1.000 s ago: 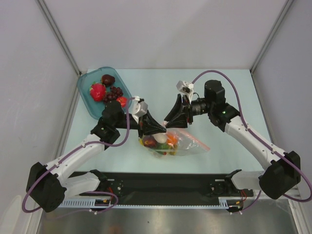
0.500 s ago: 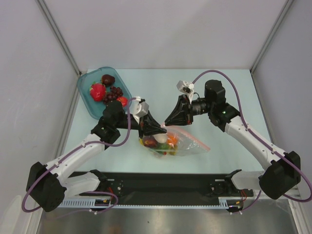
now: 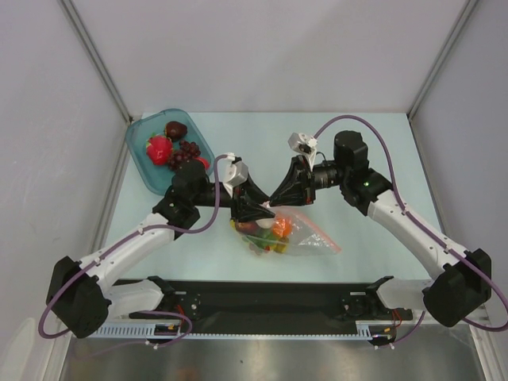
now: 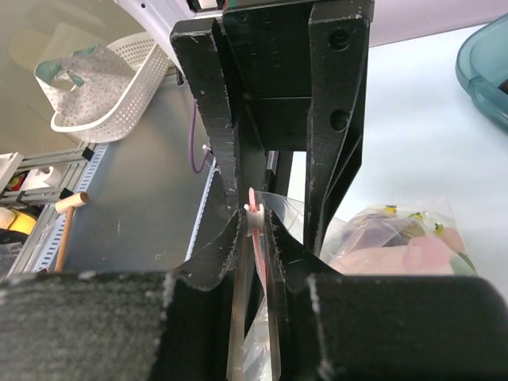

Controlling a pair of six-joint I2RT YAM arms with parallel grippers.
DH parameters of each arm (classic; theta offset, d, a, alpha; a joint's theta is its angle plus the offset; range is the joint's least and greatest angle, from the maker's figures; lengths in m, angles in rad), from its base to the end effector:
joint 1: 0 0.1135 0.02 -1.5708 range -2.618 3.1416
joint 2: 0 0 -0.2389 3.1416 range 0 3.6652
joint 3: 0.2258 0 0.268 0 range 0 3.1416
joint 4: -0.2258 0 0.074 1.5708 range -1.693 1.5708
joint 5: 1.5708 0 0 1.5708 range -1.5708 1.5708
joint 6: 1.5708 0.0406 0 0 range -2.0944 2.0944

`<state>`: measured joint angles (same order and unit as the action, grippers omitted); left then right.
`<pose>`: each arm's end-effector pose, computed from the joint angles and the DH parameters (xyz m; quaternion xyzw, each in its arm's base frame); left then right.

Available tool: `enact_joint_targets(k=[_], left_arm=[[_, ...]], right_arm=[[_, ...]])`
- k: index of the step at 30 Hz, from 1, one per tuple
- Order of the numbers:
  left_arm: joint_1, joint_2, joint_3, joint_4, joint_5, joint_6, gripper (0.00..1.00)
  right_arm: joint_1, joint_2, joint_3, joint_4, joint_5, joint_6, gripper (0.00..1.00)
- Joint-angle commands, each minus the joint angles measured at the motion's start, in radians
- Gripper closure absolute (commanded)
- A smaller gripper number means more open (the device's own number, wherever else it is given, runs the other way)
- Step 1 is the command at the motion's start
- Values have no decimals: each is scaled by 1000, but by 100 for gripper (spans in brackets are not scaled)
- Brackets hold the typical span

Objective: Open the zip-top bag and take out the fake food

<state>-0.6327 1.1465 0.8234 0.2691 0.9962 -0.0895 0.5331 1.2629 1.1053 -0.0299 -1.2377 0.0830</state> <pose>0.2091 -0.1956 0.3000 0.4876 0.5262 -0.5379 0.4427 0.2395 0.1859 0.3432 -0.5007 0.5290 0.5833 0.3596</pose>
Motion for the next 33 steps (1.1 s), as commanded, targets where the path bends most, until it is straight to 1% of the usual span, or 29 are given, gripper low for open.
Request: enact_joint_targets(k=[1, 2, 3, 5, 6, 7, 8, 11, 14, 20, 22, 28, 31, 33], left_arm=[[-19, 15, 52, 32, -4, 16, 62], [-21, 13, 54, 30, -5, 17, 68], [-21, 15, 54, 30, -5, 17, 81], [-22, 10, 53, 25, -14, 25, 90], [-22, 7, 52, 22, -30, 31, 97], [-21, 1, 49, 22, -37, 37, 100], [-22, -7, 48, 22, -54, 40, 100], [-22, -25, 51, 15, -82, 50, 100], [-21, -27, 66, -30, -139, 79, 100], [-19, -28, 75, -50, -177, 86, 100], [-18, -34, 79, -56, -188, 114, 100], [2, -48, 88, -74, -199, 126, 100], [22, -59, 88, -93, -222, 137, 100], [36, -65, 89, -105, -261, 135, 100]], right_arm=[[4, -33, 31, -15, 3, -26, 99], [4, -34, 31, -21, 10, -29, 99], [4, -34, 31, -30, 17, -35, 99], [4, -36, 40, -74, 43, -69, 99], [4, -37, 47, -94, 53, -80, 99], [2, -39, 50, -113, 67, -80, 99], [4, -43, 56, -145, 93, -118, 99], [2, -59, 59, -192, 132, -147, 100], [1, -76, 53, -218, 158, -154, 100], [-2, -115, 33, -274, 218, -173, 100], [-4, -125, 25, -281, 243, -178, 100], [-13, -137, 10, -312, 279, -186, 100], [-15, -148, 4, -320, 296, -186, 100], [-16, -157, 2, -326, 307, -183, 100]])
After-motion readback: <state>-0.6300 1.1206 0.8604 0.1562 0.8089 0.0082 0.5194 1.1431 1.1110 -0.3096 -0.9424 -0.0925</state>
